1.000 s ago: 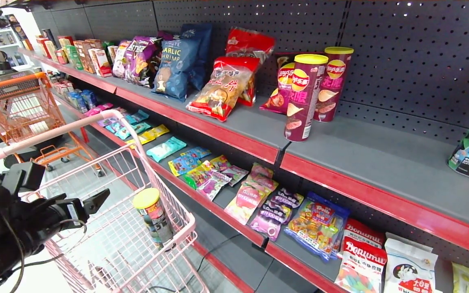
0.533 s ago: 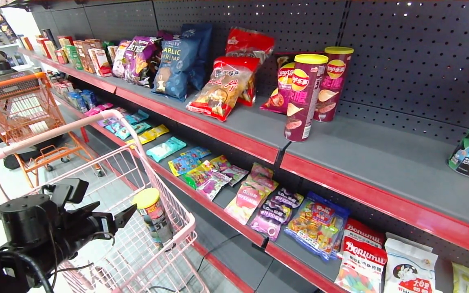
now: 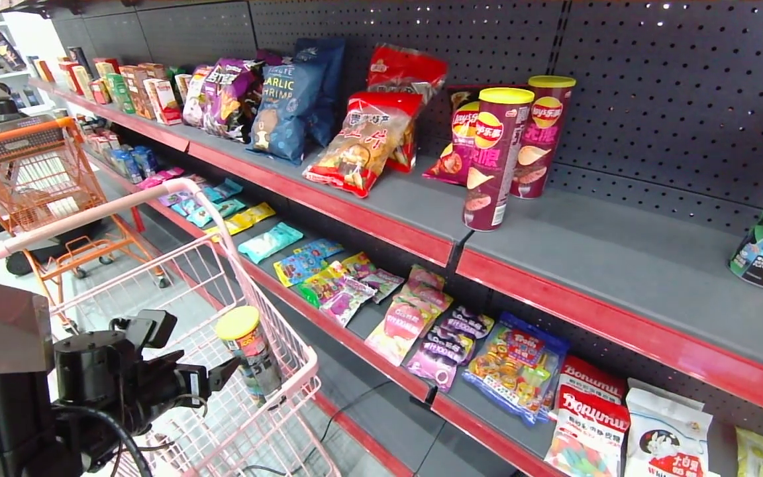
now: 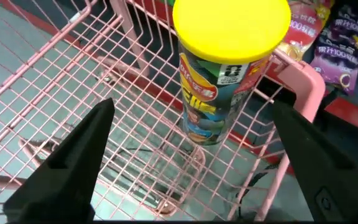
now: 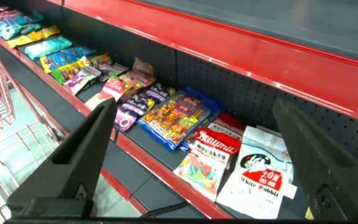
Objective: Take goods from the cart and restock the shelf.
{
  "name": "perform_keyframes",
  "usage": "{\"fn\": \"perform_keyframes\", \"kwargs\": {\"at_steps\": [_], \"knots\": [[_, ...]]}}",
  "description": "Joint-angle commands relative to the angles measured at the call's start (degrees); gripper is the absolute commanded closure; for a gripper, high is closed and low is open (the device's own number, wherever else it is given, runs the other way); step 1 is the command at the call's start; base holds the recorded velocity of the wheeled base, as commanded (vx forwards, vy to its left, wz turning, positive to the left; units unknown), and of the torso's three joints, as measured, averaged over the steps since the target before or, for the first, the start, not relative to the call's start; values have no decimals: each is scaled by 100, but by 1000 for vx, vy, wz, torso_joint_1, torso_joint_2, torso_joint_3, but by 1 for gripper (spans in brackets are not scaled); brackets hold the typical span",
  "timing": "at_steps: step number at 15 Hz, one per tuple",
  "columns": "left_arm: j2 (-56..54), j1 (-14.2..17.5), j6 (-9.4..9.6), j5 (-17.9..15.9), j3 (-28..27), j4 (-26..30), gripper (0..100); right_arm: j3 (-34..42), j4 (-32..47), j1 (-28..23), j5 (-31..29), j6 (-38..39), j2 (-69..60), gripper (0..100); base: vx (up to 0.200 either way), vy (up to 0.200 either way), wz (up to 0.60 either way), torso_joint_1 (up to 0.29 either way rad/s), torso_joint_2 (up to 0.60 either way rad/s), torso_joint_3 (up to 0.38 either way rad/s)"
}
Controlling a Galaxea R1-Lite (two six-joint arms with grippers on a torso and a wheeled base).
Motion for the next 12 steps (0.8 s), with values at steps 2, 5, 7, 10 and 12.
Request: {"fn": "perform_keyframes", "kwargs": {"at_steps": [2, 5, 7, 10, 12], "knots": [[313, -7, -12, -24, -201, -3, 0, 5, 0, -4, 2, -2, 5, 0, 0, 0, 0, 0, 0, 0], [419, 54, -3, -173, -429, -3, 0, -4, 0, -4, 2, -2, 5, 0, 0, 0, 0, 0, 0, 0], [577, 63, -3, -235, -649, -3, 0, 5, 0, 4, 2, -2, 5, 0, 0, 0, 0, 0, 0, 0], [726, 63, -3, -323, -816, -3, 0, 5, 0, 4, 2, -11, 5, 0, 0, 0, 0, 0, 0, 0], [849, 63, 67, -481, -1001, -3, 0, -4, 0, 4, 2, -11, 5, 0, 0, 0, 0, 0, 0, 0]]}}
